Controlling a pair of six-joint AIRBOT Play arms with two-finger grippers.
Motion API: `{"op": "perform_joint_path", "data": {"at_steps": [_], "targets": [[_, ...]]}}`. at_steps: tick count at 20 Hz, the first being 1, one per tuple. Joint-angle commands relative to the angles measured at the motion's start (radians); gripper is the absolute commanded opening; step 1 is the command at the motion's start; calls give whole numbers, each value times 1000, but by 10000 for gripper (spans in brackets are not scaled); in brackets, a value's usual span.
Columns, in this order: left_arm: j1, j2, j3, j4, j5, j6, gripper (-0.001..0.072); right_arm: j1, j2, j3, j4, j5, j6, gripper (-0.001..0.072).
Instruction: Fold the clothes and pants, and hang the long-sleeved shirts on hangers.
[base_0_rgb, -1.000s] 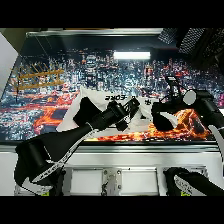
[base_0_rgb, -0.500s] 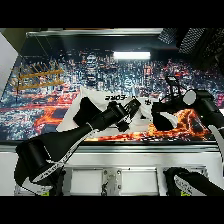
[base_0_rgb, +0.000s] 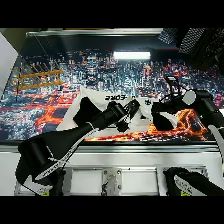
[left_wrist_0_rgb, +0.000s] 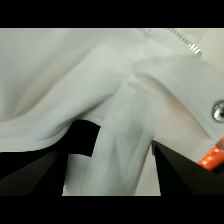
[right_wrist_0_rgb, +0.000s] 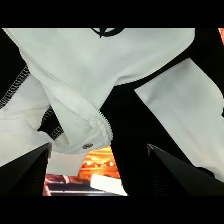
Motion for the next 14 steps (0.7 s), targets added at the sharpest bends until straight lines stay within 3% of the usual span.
{"op": "perform_joint_path", "data": {"at_steps": [1,12,13,14], "targets": [[5,-10,1,26,23,-2,550,1,-1,0,0,0,7,660],[19,-9,1,26,41,-30,547,1,-1,0,0,1,7,660],[29,-9,1,25,41,-40,369,1,-1,0,0,1,7,660],[43,-7,1,24,43,-48,240,1,-1,0,0,1,7,660]]}}
